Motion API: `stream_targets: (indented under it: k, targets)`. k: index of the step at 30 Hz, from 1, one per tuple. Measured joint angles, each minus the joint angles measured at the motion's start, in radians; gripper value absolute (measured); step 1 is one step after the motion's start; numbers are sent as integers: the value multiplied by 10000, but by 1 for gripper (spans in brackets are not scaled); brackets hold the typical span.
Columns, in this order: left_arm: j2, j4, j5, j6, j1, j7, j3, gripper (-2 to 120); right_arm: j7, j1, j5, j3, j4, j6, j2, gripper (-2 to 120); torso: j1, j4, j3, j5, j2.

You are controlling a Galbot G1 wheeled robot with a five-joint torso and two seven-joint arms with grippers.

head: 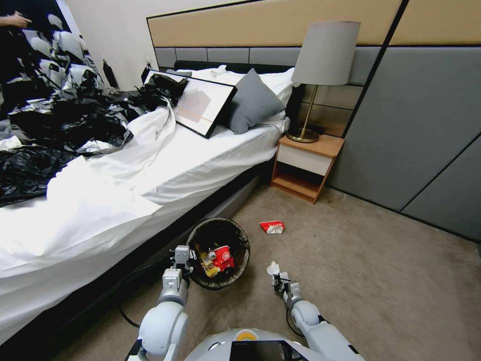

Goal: Pick up the trash bin, then pick up the garbage from the floor and place it into the trash bin.

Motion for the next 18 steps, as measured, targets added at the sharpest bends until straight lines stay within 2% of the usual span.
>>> stream_targets:
  k: [1, 2, 5, 6, 7, 9, 10, 11, 14, 17, 18]
  targets:
    - [23, 6, -19, 1, 6, 0, -16, 0, 5, -140, -45, 146, 509, 289, -22, 0, 0, -1, 0, 1, 0]
    - [23, 6, -19, 1, 6, 0, -16, 0, 5, -140, -45, 146, 509, 289, -22, 0, 0, -1, 0, 1, 0]
    - [51, 14, -48, 0, 14, 12, -24, 0, 5, -348, -237, 407, 2148, 1647, 1, 0, 0, -1, 0, 1, 0]
    - [51, 14, -48, 0, 14, 12, -24, 0, 5, -348, -237, 407, 2148, 1647, 1, 0, 0, -1, 0, 1, 0]
    - [50, 20, -49, 2, 12, 28, -20, 0, -24, -381, -252, 412, 2763, 1938, 6, 0, 0, -2, 0, 4, 0]
    - [42, 36, -51, 21, -16, 70, 6, 0, -314, -404, -227, 363, 4007, 2445, -60, 0, 0, 1, -1, -4, 0]
    - [38, 63, -60, 30, -36, 93, 24, 0, -789, -396, -117, 287, 4498, 2874, -116, 0, 0, 0, -1, 0, 0]
    - [38, 63, -60, 30, -36, 93, 24, 0, -789, -396, -117, 287, 4498, 2874, -116, 0, 0, 0, -1, 0, 0]
    - [39, 125, -66, 53, -64, 107, 77, 0, -1742, -416, 108, -23, 5682, 3506, -234, 0, 0, 0, 0, 1, 0]
    - [39, 125, -66, 59, -56, 112, 93, 0, -1960, -488, 159, -176, 6128, 3536, -306, 0, -1, 0, -1, 1, 0]
    - [39, 136, -66, 60, -39, 116, 107, 0, -2219, -610, 75, -382, 6633, 3538, -431, 0, -1, -1, -1, 1, 0]
